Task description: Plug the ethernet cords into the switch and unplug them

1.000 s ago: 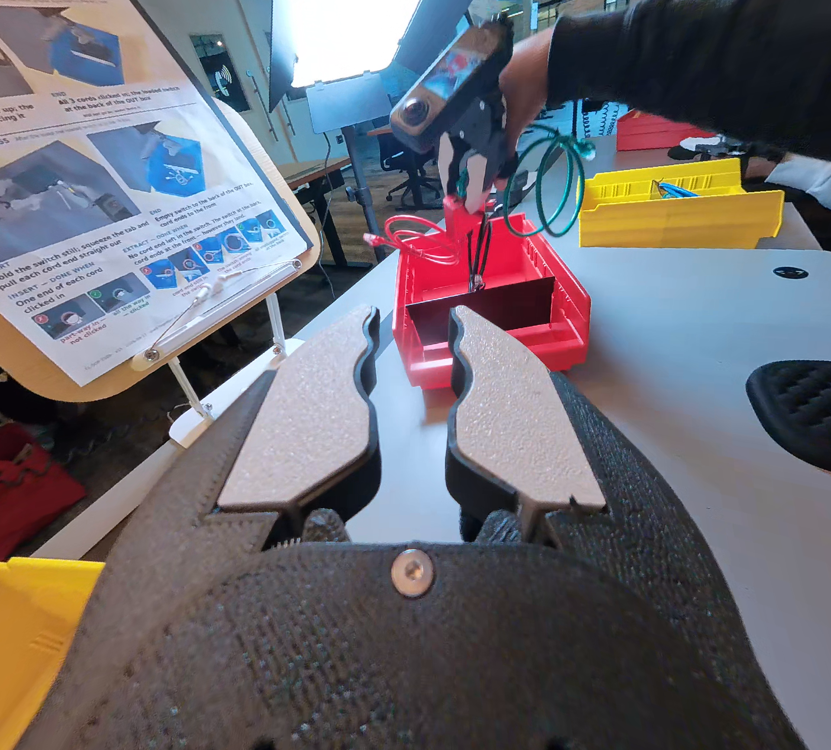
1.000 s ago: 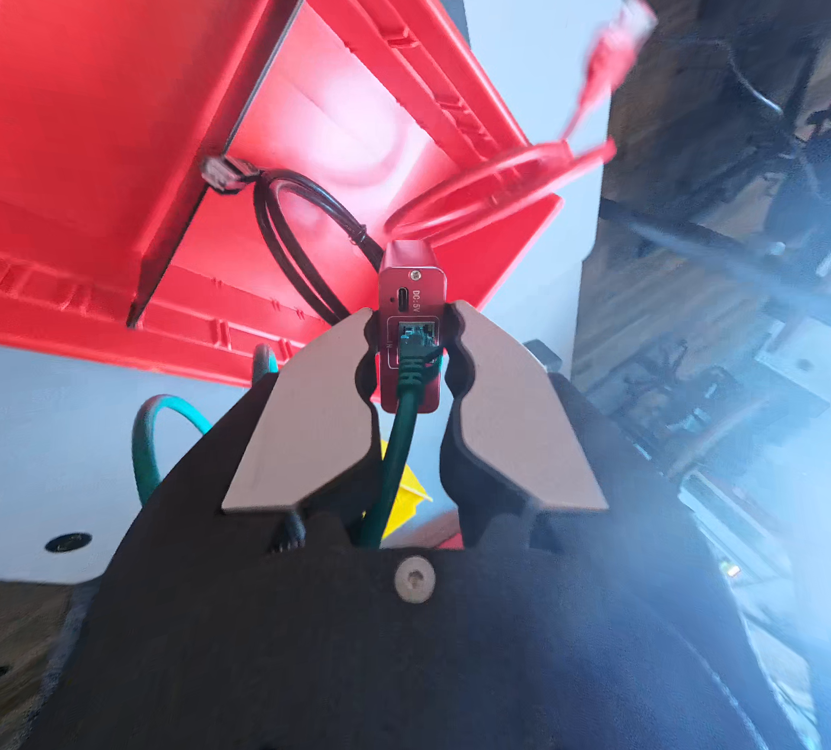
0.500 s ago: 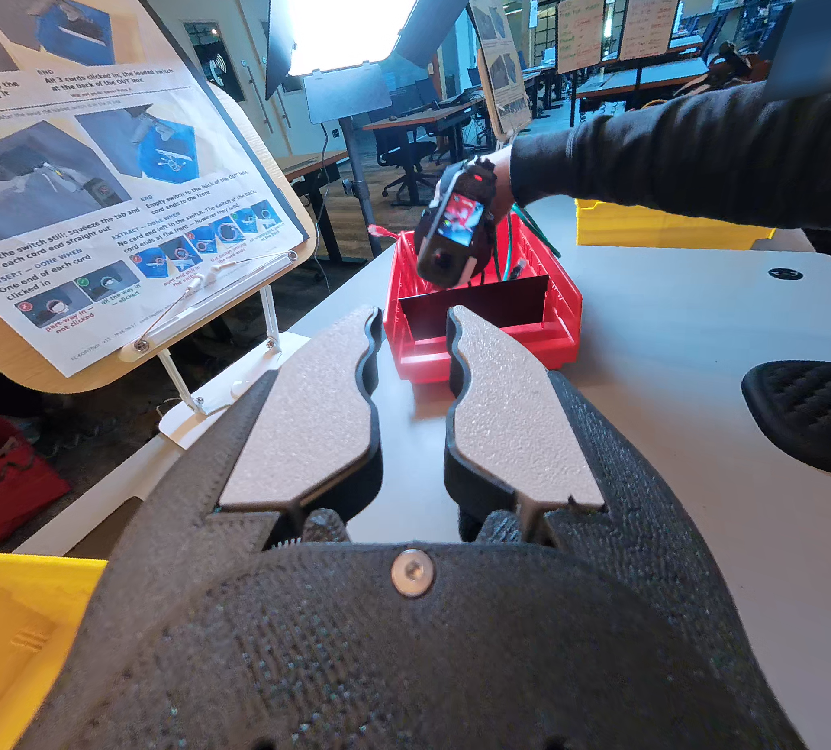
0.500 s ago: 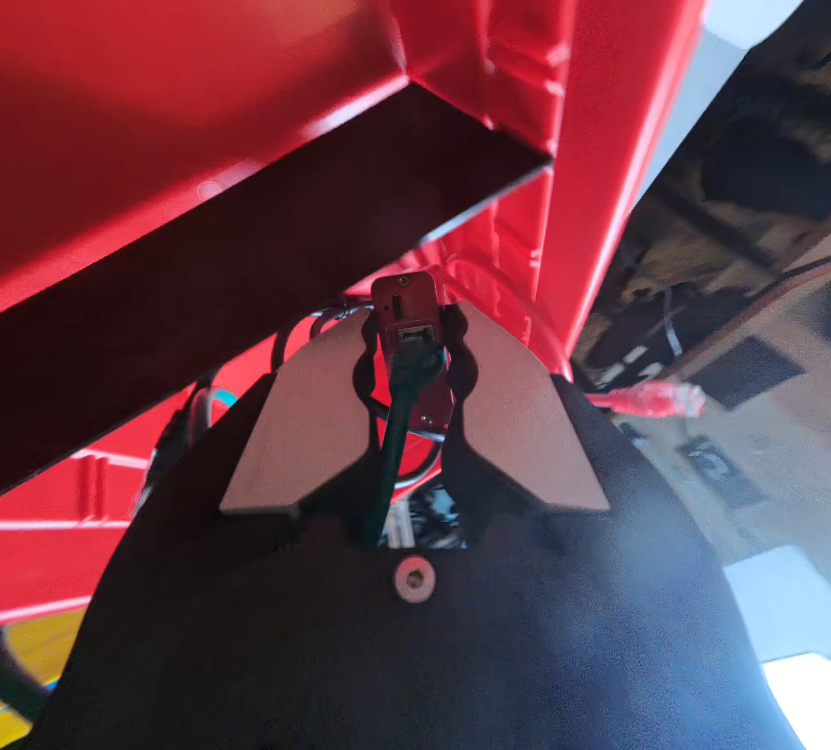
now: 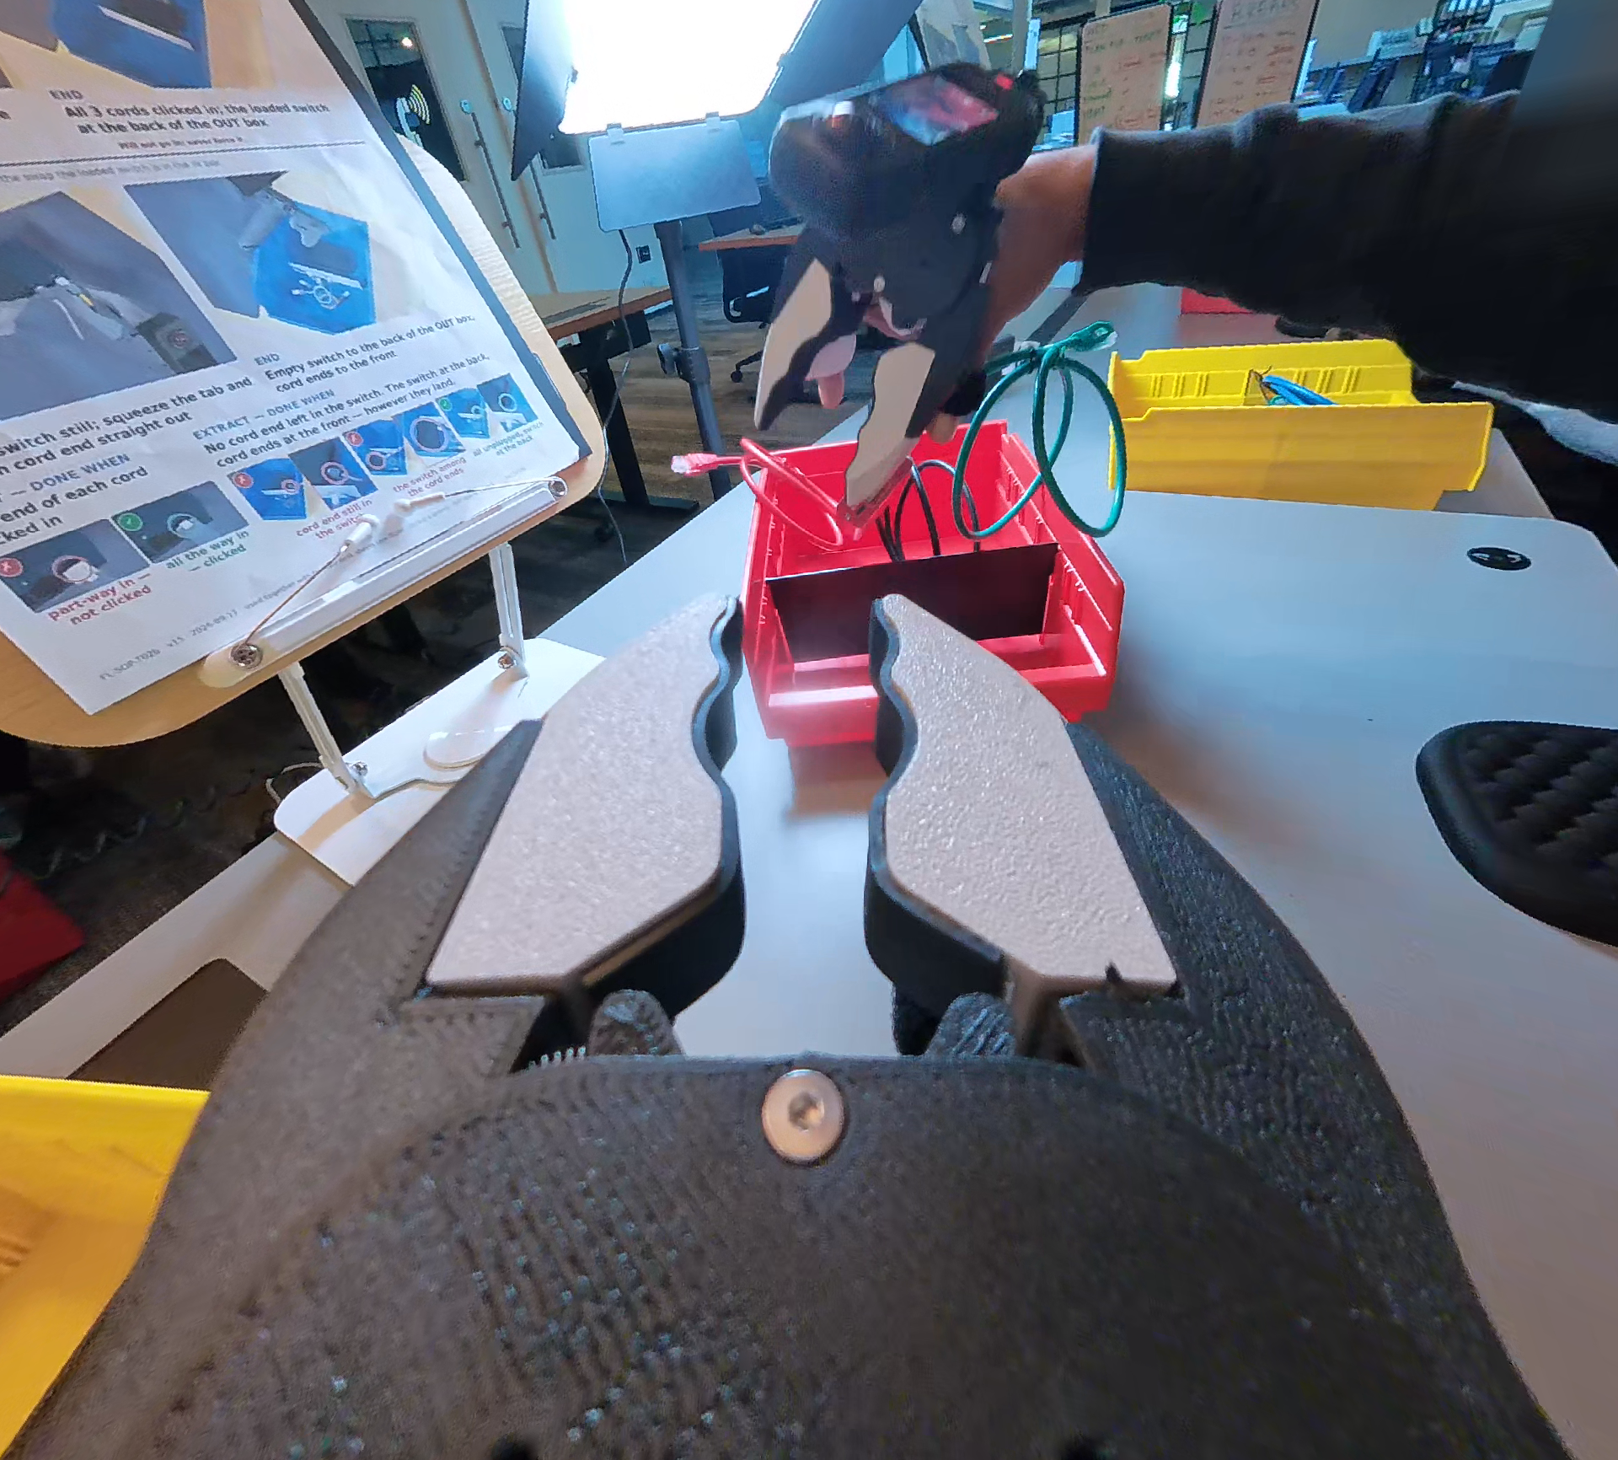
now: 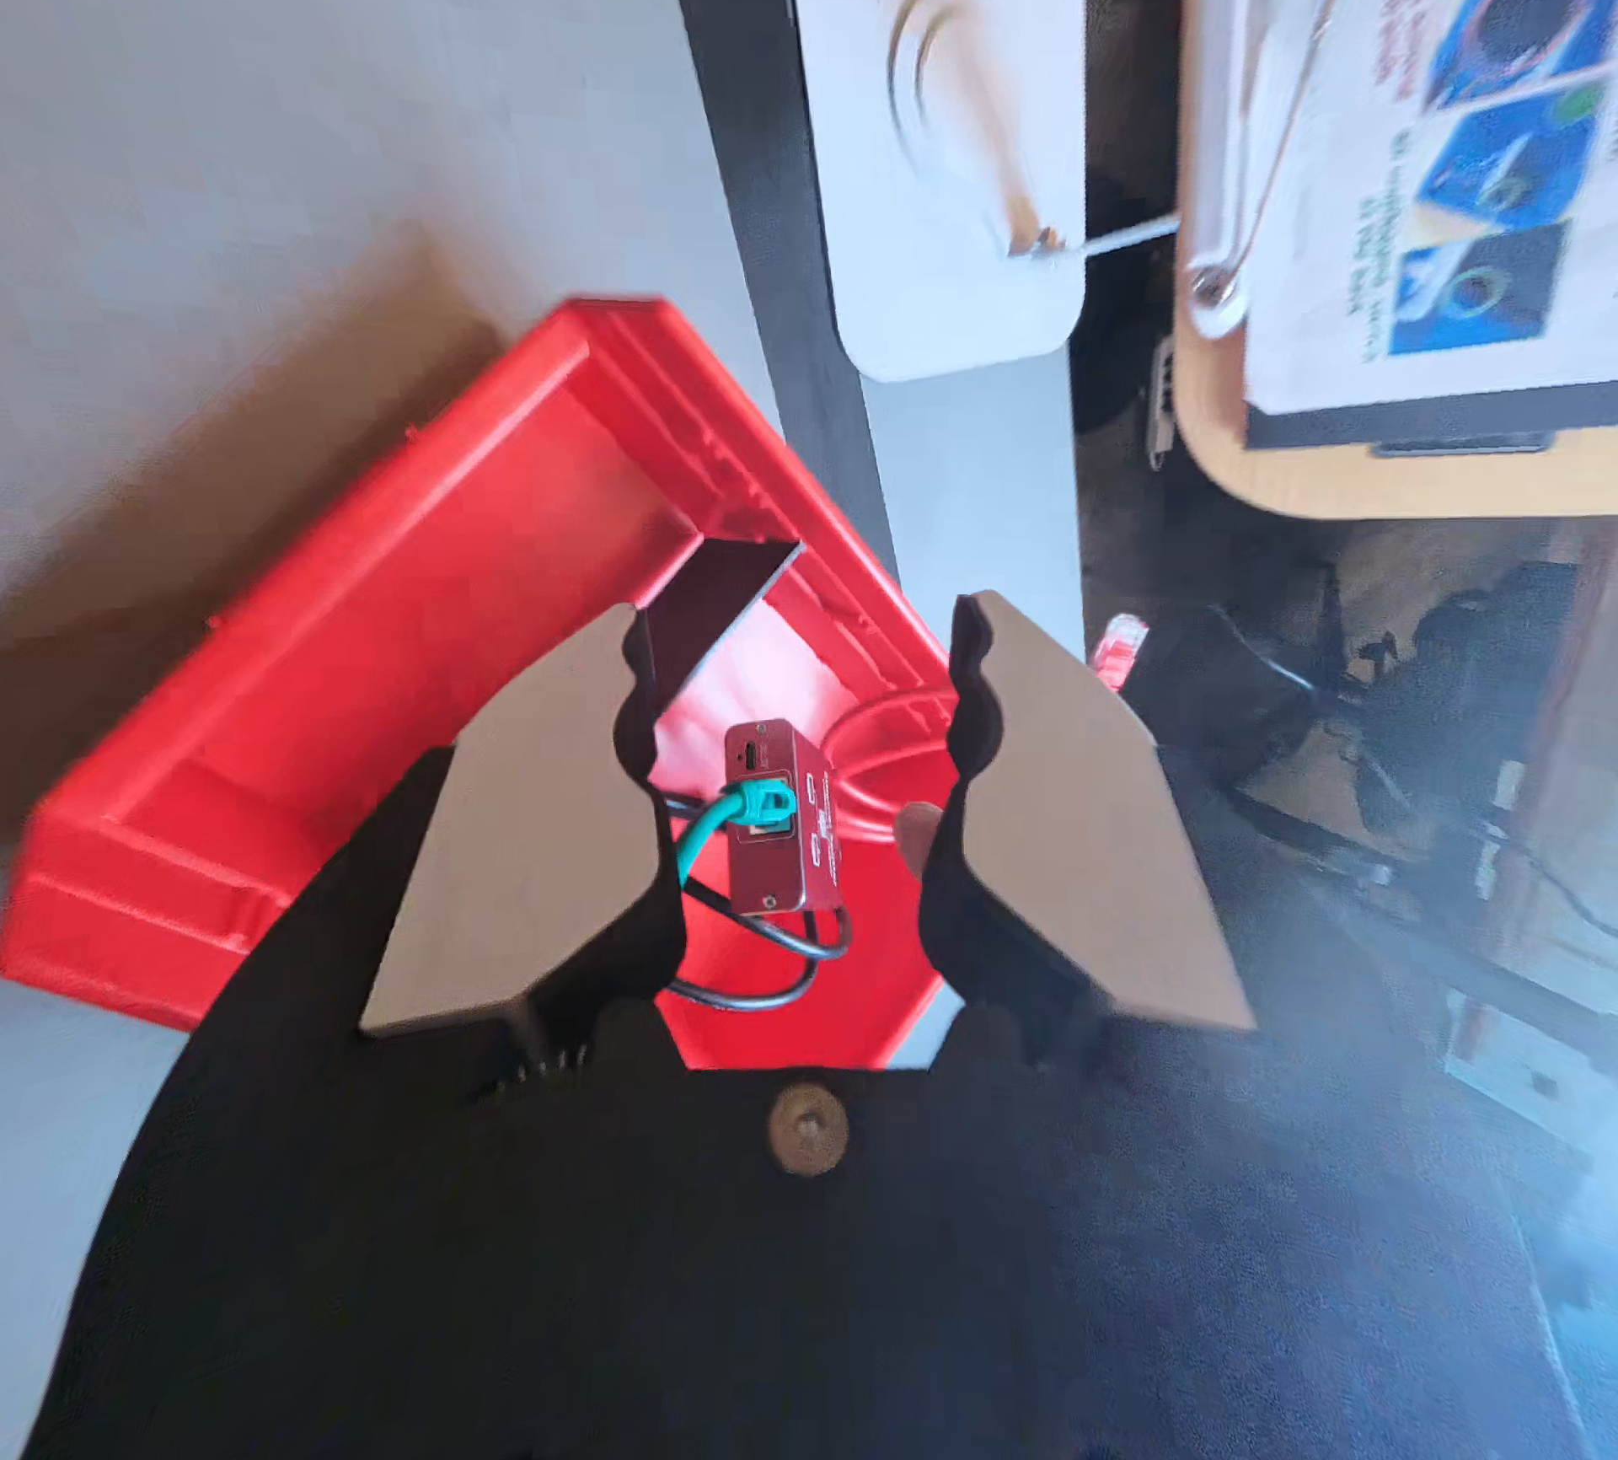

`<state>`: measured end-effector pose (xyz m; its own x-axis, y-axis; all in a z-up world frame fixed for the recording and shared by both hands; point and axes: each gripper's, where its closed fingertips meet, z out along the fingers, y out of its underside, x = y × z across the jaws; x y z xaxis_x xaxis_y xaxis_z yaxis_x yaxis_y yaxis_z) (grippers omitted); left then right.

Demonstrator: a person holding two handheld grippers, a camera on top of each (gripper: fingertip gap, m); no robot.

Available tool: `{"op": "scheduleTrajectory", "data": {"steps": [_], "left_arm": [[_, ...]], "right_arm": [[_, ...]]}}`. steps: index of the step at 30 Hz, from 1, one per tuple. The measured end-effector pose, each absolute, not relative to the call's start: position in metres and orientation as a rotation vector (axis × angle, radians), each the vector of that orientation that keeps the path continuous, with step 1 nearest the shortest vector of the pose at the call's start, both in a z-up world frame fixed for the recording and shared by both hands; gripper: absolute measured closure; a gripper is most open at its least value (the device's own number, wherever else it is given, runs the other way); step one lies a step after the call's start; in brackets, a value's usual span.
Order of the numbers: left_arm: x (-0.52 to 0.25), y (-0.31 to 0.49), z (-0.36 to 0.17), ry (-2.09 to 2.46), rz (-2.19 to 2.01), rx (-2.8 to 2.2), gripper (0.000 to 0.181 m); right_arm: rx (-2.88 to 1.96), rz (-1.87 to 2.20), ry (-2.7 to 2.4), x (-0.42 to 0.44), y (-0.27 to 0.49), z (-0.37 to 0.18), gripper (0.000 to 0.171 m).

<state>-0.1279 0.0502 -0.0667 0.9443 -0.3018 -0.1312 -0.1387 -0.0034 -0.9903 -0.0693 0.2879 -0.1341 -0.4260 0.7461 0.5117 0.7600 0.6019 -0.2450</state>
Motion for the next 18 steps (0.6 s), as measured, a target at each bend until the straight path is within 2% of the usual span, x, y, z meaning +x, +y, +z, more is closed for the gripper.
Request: {"op": "scheduleTrajectory", "data": {"steps": [5, 8, 10, 15, 18], "left_arm": [[-0.126, 0.051, -0.068, 0.351, -0.133, -1.585, 0.154], [-0.126, 0.049, -0.065, 0.347, -0.133, -1.578, 0.154], [-0.127, 0.048, -0.064, 0.347, -0.13, -1.576, 0.154], [-0.127, 0.043, -0.056, 0.345, -0.132, -1.555, 0.154], [-0.129, 0.039, -0.06, 0.354, -0.127, -1.606, 0.155]], "right_arm": [[-1.302, 0.133, -2.052, -0.087, 0.228, -0.107, 0.113], [-1.525, 0.299, -2.035, -0.089, 0.171, -0.136, 0.111], [-1.561, 0.128, -2.063, -0.081, 0.159, -0.174, 0.106], [-1.608, -0.473, -1.995, -0.057, 0.206, -0.258, 0.103], [-1.575, -0.546, -1.989, -0.053, 0.229, -0.279, 0.127]]}}
